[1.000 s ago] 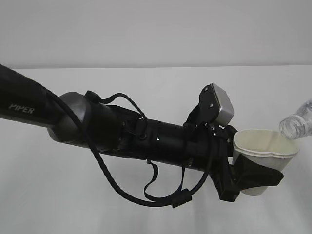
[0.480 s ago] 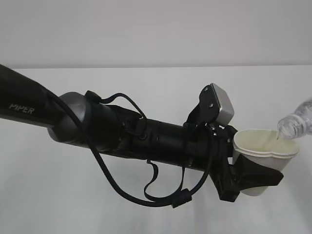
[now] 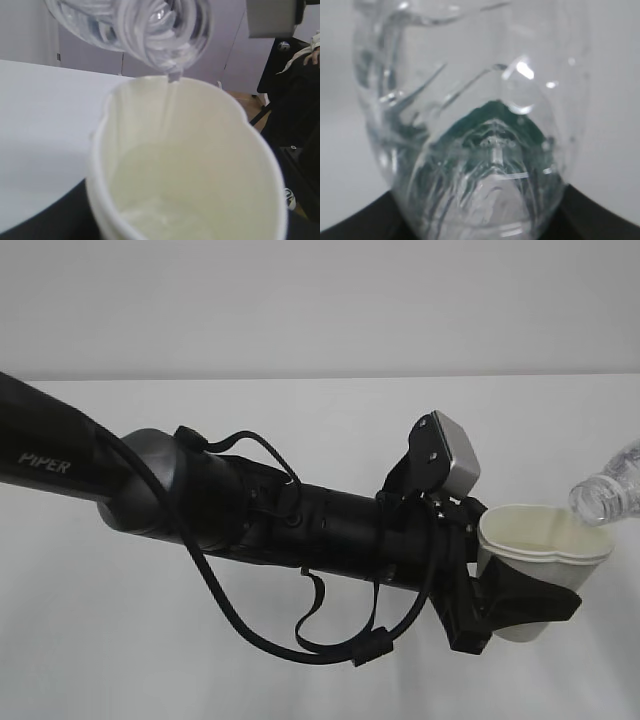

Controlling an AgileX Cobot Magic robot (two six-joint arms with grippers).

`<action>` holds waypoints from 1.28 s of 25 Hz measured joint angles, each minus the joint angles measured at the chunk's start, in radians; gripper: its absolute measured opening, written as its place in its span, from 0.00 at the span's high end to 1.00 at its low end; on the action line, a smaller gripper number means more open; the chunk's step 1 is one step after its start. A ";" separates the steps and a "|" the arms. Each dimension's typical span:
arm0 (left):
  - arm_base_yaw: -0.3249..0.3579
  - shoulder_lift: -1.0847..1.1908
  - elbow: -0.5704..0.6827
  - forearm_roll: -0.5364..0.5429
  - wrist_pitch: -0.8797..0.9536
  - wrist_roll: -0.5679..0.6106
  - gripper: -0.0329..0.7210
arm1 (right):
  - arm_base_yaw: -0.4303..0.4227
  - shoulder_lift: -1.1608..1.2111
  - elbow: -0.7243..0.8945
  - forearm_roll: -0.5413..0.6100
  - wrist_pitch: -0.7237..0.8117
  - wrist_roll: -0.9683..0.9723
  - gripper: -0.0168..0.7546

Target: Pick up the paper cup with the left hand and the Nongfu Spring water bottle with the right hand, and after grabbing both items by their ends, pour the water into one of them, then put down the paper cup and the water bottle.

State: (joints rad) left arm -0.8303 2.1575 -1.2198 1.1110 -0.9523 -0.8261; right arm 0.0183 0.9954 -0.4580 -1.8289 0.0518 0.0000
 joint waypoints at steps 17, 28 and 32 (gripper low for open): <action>0.000 0.000 0.000 0.001 0.000 0.000 0.41 | 0.000 0.000 0.000 0.000 0.000 0.000 0.46; 0.000 0.000 0.000 0.001 0.000 0.000 0.41 | 0.000 0.000 0.000 0.000 0.001 0.000 0.46; 0.000 0.000 0.000 0.003 0.000 0.000 0.41 | 0.000 0.000 0.000 0.000 0.001 -0.007 0.46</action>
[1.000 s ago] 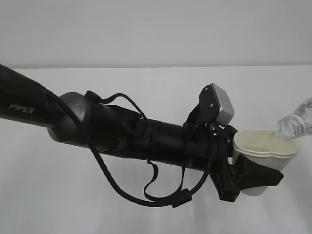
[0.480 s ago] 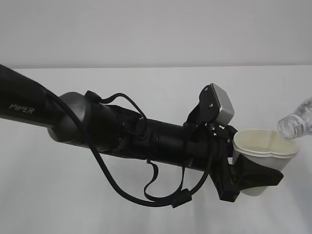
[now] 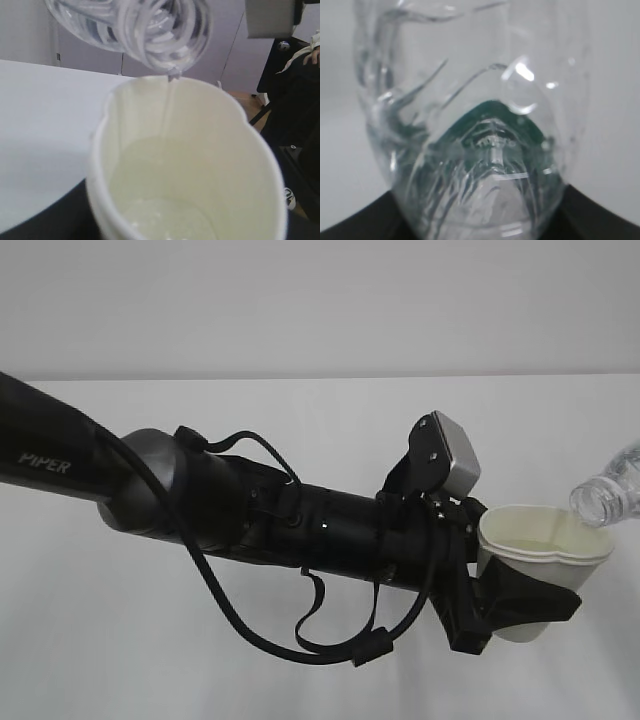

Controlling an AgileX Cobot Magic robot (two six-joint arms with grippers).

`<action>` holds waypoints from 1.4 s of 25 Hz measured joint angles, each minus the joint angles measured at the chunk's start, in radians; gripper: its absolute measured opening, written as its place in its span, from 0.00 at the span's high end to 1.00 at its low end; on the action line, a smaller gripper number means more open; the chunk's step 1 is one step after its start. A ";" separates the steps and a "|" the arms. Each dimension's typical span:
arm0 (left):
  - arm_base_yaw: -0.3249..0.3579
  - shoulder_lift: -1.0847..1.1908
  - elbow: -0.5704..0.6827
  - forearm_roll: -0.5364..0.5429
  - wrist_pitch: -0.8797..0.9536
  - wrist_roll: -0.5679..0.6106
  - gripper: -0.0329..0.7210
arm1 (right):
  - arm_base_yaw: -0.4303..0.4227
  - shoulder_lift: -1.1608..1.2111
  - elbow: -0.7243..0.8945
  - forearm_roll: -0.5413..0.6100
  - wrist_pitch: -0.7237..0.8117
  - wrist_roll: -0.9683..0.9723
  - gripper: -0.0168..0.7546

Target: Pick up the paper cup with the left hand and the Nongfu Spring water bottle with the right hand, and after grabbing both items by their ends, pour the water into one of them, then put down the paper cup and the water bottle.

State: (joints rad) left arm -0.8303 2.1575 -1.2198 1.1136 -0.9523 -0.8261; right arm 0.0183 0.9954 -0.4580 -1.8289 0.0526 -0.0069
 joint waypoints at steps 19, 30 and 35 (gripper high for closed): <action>0.000 0.000 0.000 0.005 0.000 0.000 0.41 | 0.000 0.000 0.000 0.000 0.000 -0.003 0.46; 0.000 0.000 0.000 0.007 0.000 0.000 0.41 | 0.000 0.000 0.000 0.000 0.002 -0.004 0.46; 0.000 0.000 0.000 0.007 0.000 0.000 0.41 | 0.000 0.000 0.000 0.000 0.002 -0.004 0.46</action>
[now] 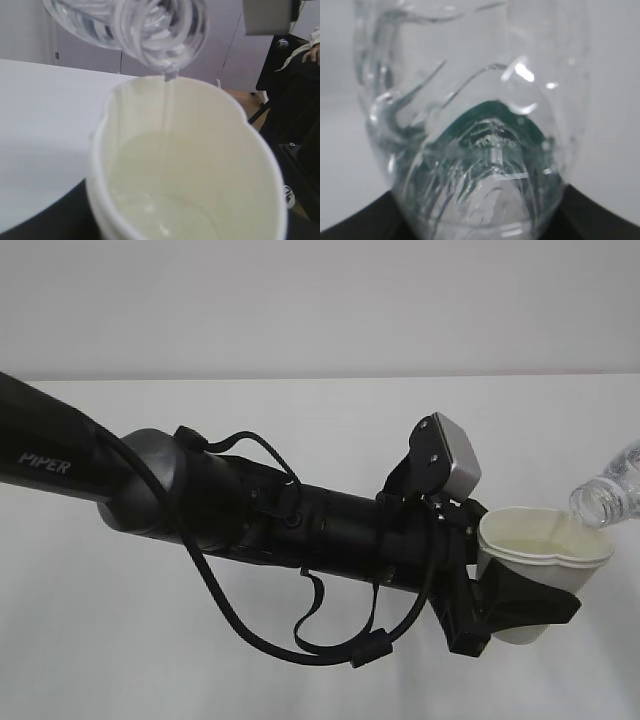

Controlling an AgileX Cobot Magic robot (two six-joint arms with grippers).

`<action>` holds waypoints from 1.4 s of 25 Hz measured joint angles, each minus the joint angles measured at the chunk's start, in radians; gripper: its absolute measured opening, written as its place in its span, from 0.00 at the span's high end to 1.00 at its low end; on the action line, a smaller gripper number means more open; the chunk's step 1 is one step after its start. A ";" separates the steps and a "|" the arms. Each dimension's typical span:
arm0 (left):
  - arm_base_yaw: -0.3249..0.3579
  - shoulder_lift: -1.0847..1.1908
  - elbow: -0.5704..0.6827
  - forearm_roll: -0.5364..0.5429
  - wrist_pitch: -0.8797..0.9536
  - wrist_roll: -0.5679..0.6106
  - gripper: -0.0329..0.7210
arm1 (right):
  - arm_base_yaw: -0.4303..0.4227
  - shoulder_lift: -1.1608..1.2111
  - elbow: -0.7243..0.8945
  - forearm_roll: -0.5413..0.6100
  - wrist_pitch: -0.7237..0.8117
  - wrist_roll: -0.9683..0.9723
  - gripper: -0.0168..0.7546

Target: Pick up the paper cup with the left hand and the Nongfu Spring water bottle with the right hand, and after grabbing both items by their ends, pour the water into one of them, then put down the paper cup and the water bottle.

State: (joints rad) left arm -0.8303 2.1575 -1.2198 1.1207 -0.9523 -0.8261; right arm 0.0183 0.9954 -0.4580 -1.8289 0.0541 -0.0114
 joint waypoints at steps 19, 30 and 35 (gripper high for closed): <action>0.000 0.000 0.000 0.002 0.000 0.000 0.41 | 0.000 0.000 0.000 0.000 0.000 -0.002 0.46; 0.000 0.000 0.000 0.002 0.000 0.000 0.41 | 0.000 0.000 0.000 0.000 0.000 -0.013 0.46; 0.000 0.000 0.000 0.002 0.000 0.000 0.41 | 0.000 0.000 0.000 0.000 0.002 -0.017 0.46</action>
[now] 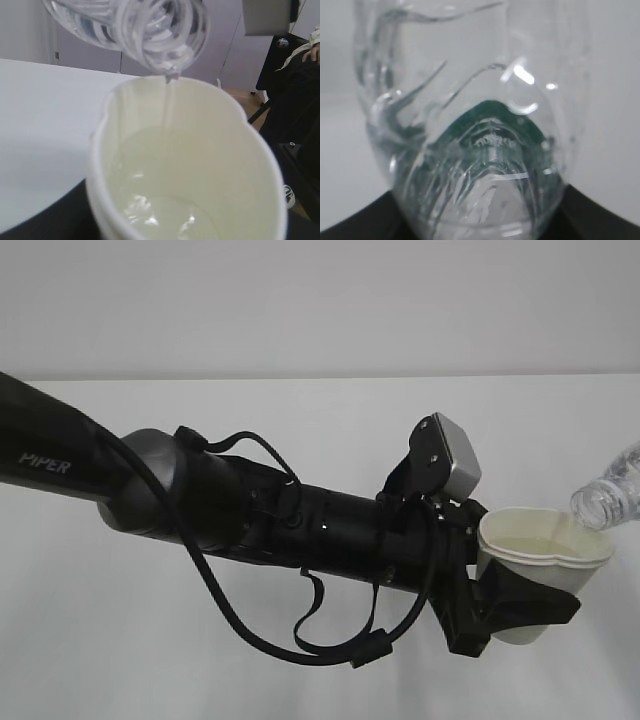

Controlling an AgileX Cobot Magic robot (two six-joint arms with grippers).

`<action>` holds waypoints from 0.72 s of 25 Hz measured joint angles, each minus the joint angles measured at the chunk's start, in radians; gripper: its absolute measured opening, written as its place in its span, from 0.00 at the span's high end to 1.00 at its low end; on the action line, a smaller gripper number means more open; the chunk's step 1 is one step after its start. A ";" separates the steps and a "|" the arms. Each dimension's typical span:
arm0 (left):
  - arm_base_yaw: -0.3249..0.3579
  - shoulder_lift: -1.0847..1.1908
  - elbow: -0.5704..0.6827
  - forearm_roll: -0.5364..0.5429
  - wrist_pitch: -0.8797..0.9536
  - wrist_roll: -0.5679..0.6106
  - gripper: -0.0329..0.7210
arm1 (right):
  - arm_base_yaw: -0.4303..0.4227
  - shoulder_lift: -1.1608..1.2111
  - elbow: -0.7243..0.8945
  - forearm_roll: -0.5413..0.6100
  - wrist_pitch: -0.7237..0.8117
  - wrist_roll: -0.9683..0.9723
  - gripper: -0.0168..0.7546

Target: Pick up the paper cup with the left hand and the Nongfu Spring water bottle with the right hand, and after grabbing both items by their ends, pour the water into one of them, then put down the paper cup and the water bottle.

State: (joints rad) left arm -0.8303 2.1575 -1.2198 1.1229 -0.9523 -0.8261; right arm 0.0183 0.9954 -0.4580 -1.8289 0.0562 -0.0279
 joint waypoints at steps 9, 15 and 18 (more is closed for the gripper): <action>0.000 0.000 0.000 0.000 0.000 0.000 0.41 | 0.000 0.000 0.000 0.000 0.000 -0.001 0.46; 0.000 0.001 0.000 0.003 0.000 0.000 0.41 | 0.000 0.000 0.000 0.000 0.002 -0.011 0.46; 0.000 0.001 0.000 0.005 0.002 0.000 0.41 | 0.000 0.000 0.000 0.000 0.004 -0.015 0.46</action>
State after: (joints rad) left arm -0.8303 2.1590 -1.2198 1.1276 -0.9505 -0.8261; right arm 0.0183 0.9954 -0.4580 -1.8289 0.0598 -0.0428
